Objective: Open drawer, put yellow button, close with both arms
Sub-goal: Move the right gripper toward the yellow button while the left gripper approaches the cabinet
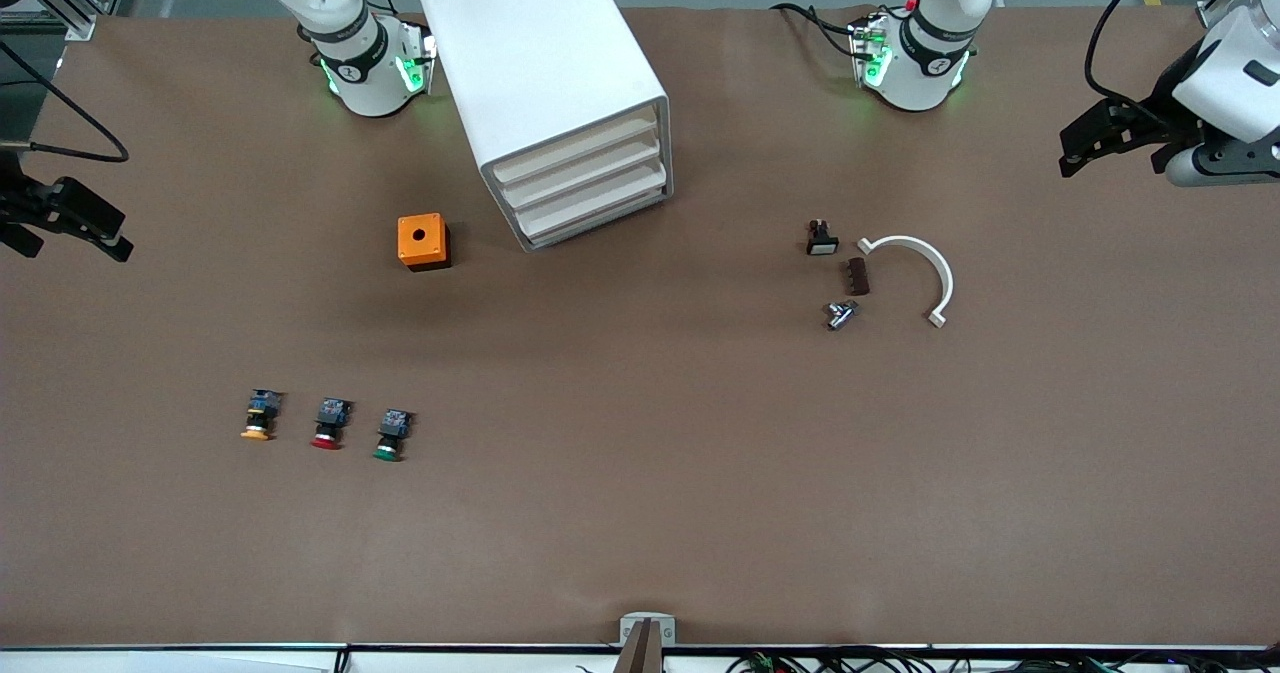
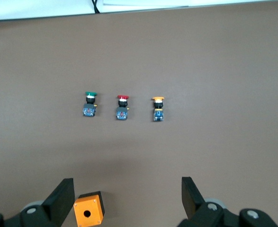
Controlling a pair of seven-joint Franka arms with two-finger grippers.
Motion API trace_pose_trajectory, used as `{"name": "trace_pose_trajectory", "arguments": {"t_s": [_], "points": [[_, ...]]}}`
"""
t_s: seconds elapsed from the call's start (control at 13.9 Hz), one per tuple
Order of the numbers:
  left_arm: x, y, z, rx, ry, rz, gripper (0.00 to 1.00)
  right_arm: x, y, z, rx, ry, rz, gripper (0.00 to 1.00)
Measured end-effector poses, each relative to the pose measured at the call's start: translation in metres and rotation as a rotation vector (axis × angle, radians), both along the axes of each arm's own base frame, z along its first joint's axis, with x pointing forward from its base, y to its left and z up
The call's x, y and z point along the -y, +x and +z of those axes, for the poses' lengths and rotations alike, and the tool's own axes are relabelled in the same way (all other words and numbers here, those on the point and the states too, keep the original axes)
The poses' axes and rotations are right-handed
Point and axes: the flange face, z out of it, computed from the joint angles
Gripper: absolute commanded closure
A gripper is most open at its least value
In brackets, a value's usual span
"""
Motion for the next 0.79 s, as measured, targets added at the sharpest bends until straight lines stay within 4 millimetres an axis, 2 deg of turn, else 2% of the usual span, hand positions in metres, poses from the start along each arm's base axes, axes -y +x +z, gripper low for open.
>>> {"name": "trace_pose_trajectory", "arguments": {"t_s": [0.29,0.5,0.65,0.79], "points": [[0.000,0.002,0.007,0.015,-0.002,0.001,0.00,-0.014,-0.001,-0.001,-0.017,0.017,-0.101,0.00],[0.000,0.016,0.007,0.011,-0.004,0.002,0.00,-0.017,-0.004,-0.004,-0.042,0.017,-0.117,0.00],[0.001,0.028,-0.007,-0.018,-0.003,0.001,0.00,-0.020,-0.007,-0.007,-0.071,0.013,-0.114,0.00],[0.004,0.041,-0.029,-0.058,0.000,0.015,0.00,-0.019,-0.007,-0.008,-0.076,0.012,-0.116,0.00]]}}
